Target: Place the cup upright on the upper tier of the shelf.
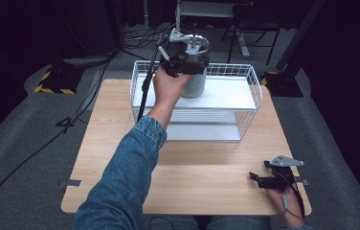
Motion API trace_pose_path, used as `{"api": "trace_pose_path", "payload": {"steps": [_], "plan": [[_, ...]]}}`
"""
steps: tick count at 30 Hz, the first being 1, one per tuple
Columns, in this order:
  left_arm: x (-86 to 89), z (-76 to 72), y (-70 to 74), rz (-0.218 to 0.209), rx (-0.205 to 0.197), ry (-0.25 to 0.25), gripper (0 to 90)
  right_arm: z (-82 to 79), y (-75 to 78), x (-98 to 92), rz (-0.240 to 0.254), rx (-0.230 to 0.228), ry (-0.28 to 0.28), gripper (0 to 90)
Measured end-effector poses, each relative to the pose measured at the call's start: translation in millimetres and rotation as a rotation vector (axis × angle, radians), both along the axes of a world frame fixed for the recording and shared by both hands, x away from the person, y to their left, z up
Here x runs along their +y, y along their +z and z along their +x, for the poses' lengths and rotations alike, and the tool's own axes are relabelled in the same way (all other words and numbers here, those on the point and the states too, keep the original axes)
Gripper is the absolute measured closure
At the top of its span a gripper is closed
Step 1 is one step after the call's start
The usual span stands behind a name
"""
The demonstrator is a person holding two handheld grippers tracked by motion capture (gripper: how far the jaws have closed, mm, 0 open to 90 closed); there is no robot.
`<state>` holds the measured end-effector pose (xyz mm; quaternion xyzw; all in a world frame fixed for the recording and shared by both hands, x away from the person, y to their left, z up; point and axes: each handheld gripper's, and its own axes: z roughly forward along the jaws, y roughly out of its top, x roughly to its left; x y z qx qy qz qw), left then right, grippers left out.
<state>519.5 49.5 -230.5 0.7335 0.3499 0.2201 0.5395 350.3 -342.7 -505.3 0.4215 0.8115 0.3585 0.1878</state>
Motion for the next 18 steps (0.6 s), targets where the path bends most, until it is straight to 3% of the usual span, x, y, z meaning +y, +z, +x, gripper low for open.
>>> {"api": "trace_pose_path", "payload": {"steps": [12,18], "plan": [[2.2,4.0,-7.9,0.006,0.020,0.012,3.5,0.0,0.0,0.0,0.000,0.000,0.000,16.2],[-0.6,3.0,-9.2,0.030,0.005,0.009,3.5,0.0,0.0,0.0,-0.001,0.000,0.000,16.2]]}}
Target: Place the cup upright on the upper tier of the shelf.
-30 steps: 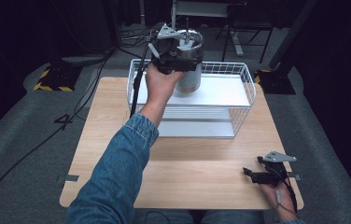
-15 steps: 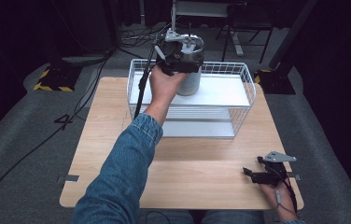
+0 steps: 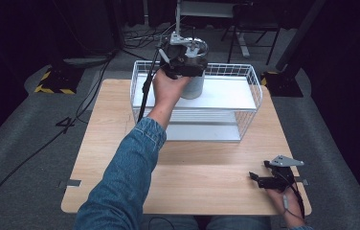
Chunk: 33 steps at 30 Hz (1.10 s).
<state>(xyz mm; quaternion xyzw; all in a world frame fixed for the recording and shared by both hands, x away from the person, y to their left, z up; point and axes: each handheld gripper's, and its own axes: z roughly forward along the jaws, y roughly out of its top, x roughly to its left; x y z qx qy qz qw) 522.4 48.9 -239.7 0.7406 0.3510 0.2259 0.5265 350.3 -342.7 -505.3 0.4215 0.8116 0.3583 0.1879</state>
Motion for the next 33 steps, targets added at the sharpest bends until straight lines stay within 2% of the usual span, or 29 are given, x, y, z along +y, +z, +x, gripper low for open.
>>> {"api": "trace_pose_path", "payload": {"steps": [4,18,23,27,33], "plan": [[-3.9,-1.5,-0.6,0.018,-0.015,0.000,3.5,0.0,0.0,0.0,0.000,0.000,0.000,16.2],[-3.3,1.1,-2.0,0.003,-0.019,0.000,1.3,0.0,0.0,-0.1,-0.001,-0.001,0.001,16.2],[-3.0,-3.3,0.5,-0.001,-0.060,-0.003,0.0,-0.1,0.0,0.0,0.000,-0.001,0.000,16.3],[-0.3,-5.7,1.9,0.009,-0.058,-0.006,0.0,-0.1,0.0,-0.1,-0.001,-0.001,0.001,16.2],[6.3,-14.8,7.6,0.032,-0.092,-0.005,0.0,0.0,0.0,-0.1,-0.001,-0.001,0.001,16.3]]}}
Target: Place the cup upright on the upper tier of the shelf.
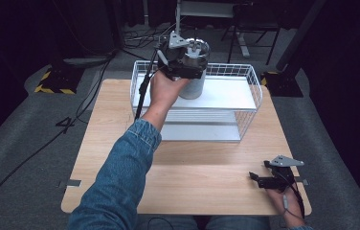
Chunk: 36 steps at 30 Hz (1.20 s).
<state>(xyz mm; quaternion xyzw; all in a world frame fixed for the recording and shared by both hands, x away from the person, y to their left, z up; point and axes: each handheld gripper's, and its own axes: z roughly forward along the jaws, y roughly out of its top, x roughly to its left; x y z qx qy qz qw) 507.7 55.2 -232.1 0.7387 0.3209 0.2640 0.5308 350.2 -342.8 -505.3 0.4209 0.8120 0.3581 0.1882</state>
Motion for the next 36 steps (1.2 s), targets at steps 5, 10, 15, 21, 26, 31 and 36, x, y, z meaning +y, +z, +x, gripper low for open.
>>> {"api": "trace_pose_path", "payload": {"steps": [5,10,15,21,26,31,36], "plan": [[5.6,-11.8,4.7,0.019,-0.031,-0.001,0.0,0.0,0.0,0.0,0.000,0.001,0.000,16.3],[14.9,-24.3,6.3,0.012,-0.045,-0.002,0.0,0.0,0.0,-0.1,0.000,0.000,0.001,16.2],[26.4,-39.7,7.9,-0.015,-0.057,-0.010,0.0,0.0,0.0,0.0,0.000,0.001,0.000,16.3],[38.1,-62.0,10.8,-0.018,-0.073,-0.029,0.0,0.0,0.0,0.1,0.000,0.001,-0.001,16.2],[51.2,-80.9,11.9,-0.039,-0.070,-0.041,0.0,0.1,0.0,0.1,0.000,0.001,-0.001,16.2],[64.9,-98.1,11.2,-0.062,-0.065,-0.049,0.0,0.1,0.0,0.1,0.000,0.001,-0.001,16.2],[77.0,-116.5,8.6,-0.060,-0.062,-0.056,0.0,0.2,0.0,0.1,0.000,0.001,0.000,16.2]]}}
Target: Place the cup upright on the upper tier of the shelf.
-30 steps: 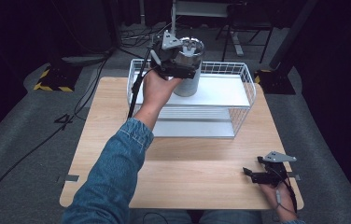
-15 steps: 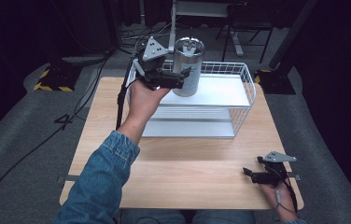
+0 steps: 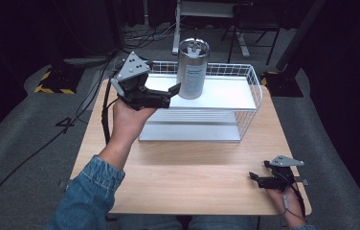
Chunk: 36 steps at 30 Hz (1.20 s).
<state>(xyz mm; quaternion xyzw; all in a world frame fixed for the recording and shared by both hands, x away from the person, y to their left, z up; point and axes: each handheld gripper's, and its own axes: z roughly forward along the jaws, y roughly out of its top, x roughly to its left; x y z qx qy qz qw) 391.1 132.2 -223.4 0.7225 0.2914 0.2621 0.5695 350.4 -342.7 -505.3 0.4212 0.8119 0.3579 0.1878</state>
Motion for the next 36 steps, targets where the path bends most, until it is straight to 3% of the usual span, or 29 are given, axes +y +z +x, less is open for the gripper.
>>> {"api": "trace_pose_path", "payload": {"steps": [8,14,36], "plan": [[18.1,-28.6,-9.2,0.011,-0.005,-0.011,0.0,0.0,0.0,0.0,0.000,0.000,-0.001,16.2],[27.4,-37.8,-21.0,0.009,0.005,-0.021,0.0,0.0,0.0,0.0,0.000,0.000,0.000,16.2],[59.6,-54.5,-105.7,0.051,0.129,-0.006,0.0,0.0,0.0,0.1,0.000,0.001,-0.001,16.1]]}}
